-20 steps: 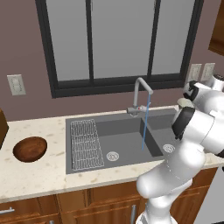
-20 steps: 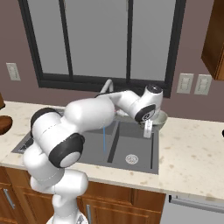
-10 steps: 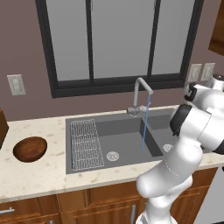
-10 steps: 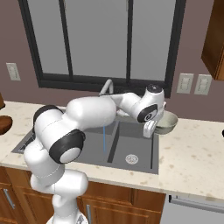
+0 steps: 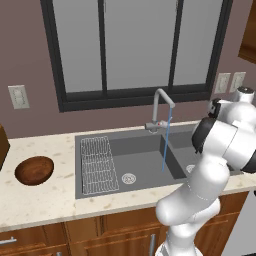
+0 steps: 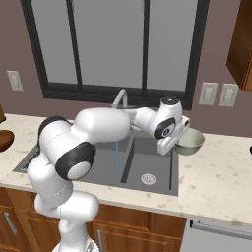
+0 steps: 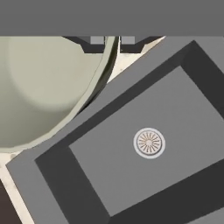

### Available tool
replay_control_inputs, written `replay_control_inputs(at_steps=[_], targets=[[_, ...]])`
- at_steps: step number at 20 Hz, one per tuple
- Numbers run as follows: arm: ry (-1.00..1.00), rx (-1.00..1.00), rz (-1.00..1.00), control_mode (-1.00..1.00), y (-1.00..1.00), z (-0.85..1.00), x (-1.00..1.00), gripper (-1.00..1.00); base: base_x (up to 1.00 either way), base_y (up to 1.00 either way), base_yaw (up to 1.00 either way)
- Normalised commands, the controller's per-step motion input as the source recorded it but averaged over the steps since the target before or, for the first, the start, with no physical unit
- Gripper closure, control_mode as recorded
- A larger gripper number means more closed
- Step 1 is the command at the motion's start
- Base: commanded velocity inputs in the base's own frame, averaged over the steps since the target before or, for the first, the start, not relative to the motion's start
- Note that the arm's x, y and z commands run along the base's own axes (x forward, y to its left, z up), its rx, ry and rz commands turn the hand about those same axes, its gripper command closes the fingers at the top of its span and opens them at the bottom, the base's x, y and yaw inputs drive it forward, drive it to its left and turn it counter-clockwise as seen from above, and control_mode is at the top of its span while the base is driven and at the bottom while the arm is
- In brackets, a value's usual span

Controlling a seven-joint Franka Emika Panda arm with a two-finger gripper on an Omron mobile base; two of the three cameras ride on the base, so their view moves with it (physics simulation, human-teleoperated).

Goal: Rinse each bowl for a few seconds and place them down in the sink or on the counter.

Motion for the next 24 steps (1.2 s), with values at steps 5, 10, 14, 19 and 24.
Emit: replay_control_inputs(at_steps=[5,10,14,19,24], targets=[[0.00,0.00,-0.10,-1.00,-0.08,-0.13,0.05,1.00,0.00,0.00,0.00],[0.00,0.00,-0.04,-1.00,-0.10,-0.12,0.02,1.00,0.00,0.00,0.00],[0.00,0.00,-0.01,-1.00,-0.16,-0.10,0.00,1.00,0.00,0.00,0.00],[0.00,0.00,0.00,-1.00,-0.14,-0.11,0.00,1.00,0.00,0.00,0.00],[0.00,0.01,0.00,-1.00,-0.10,-0.15,0.00,1.00,0.00,0.00,0.00]])
